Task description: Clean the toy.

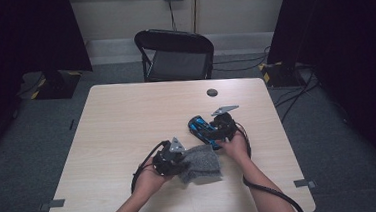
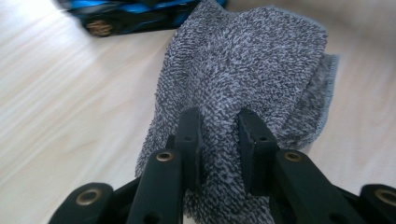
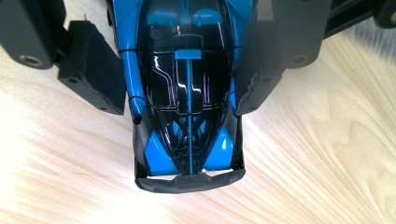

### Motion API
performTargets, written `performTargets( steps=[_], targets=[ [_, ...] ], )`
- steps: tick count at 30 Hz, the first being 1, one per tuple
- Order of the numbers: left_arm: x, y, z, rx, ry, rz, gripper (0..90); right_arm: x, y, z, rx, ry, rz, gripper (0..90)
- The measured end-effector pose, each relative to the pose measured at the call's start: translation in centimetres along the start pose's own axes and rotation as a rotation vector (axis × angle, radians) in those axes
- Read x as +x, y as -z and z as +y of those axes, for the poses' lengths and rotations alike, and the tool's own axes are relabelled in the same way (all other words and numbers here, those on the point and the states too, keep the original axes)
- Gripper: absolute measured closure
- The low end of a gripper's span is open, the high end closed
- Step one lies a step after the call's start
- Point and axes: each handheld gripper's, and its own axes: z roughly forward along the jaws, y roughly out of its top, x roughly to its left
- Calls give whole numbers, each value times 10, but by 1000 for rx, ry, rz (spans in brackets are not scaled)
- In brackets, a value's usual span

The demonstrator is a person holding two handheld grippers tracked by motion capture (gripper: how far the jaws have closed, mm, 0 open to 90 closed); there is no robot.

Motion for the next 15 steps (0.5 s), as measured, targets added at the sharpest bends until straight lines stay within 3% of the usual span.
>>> performTargets(
  steps=[4, 8, 10, 12, 15],
  targets=[
    [-10, -11, 2, 16, -24, -42, 721, 0, 0, 0, 0, 0, 1, 351],
    [-8, -21, 6, 22, -8, -49, 721, 0, 0, 0, 2, 1, 1, 351],
    [-5, -24, 9, 28, -5, -46, 720, 0, 0, 0, 2, 1, 1, 351],
    [-1, -27, 12, 34, -10, -10, 719, 0, 0, 0, 2, 1, 1, 351],
    [8, -30, 14, 40, 15, 0, 720, 0, 0, 0, 2, 1, 1, 351]
  ],
)
